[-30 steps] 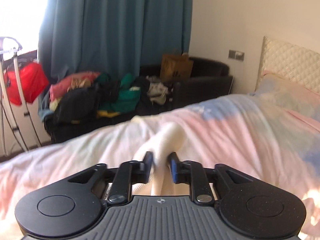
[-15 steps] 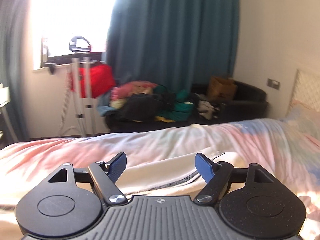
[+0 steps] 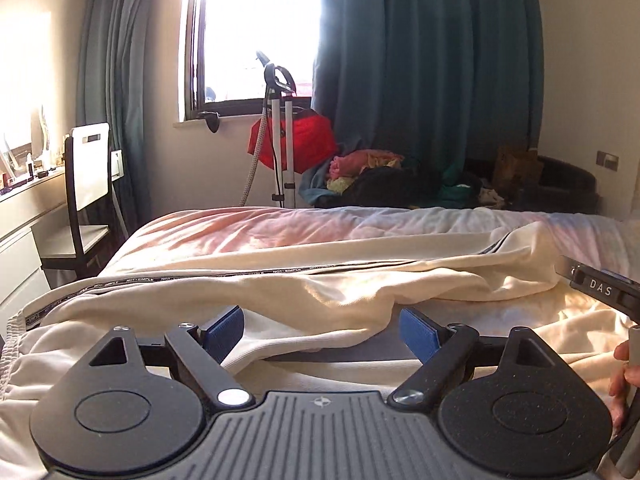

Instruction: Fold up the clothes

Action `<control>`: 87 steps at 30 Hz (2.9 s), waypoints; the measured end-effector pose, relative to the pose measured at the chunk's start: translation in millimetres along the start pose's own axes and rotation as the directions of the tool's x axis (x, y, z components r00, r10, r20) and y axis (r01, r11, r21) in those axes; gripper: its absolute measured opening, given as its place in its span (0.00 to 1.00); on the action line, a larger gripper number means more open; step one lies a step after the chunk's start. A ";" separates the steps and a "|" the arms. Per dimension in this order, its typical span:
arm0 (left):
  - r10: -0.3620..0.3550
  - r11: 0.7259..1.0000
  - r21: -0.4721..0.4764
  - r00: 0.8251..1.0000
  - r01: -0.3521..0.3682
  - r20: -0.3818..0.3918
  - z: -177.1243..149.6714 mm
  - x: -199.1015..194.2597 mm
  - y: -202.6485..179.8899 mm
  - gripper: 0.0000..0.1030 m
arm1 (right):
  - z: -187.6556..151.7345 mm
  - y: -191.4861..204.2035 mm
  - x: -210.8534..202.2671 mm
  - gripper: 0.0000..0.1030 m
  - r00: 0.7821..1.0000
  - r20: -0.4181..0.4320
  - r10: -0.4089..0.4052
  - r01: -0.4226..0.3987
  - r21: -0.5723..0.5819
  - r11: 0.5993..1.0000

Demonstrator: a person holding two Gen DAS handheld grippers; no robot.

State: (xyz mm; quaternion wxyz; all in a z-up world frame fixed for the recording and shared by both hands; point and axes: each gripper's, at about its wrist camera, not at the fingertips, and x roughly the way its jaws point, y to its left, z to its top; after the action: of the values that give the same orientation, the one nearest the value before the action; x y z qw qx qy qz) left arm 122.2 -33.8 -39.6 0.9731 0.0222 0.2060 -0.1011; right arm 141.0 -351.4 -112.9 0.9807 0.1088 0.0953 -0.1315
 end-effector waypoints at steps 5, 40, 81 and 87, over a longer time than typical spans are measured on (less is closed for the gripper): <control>-0.026 1.000 -0.012 0.999 0.027 0.039 -32.3 -9.3 10.8 0.88 | 6.0 -4.9 -0.3 0.77 0.993 -0.108 0.050 -0.042 0.076 0.996; -0.032 0.983 -0.179 0.999 0.038 0.034 -43.8 42.8 50.8 0.90 | 15.5 -139.4 170.6 0.08 0.956 -0.277 -0.095 0.218 0.459 0.861; -0.086 0.990 -0.122 0.990 0.073 -0.109 -70.3 90.5 18.7 0.92 | 92.8 -107.4 258.7 0.73 0.891 -0.450 -0.057 0.109 0.090 0.990; -0.108 0.981 -0.175 0.986 0.086 -0.123 -73.6 98.4 27.1 0.92 | 66.8 -107.4 316.7 0.72 0.741 -0.616 -0.267 0.318 -0.028 0.948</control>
State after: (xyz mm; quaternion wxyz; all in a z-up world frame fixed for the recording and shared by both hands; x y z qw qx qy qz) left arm 186.6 -19.5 -146.7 0.9496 -0.0639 0.2786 -0.1289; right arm 421.7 -543.6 -137.4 0.8583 0.1679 0.4184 -0.2450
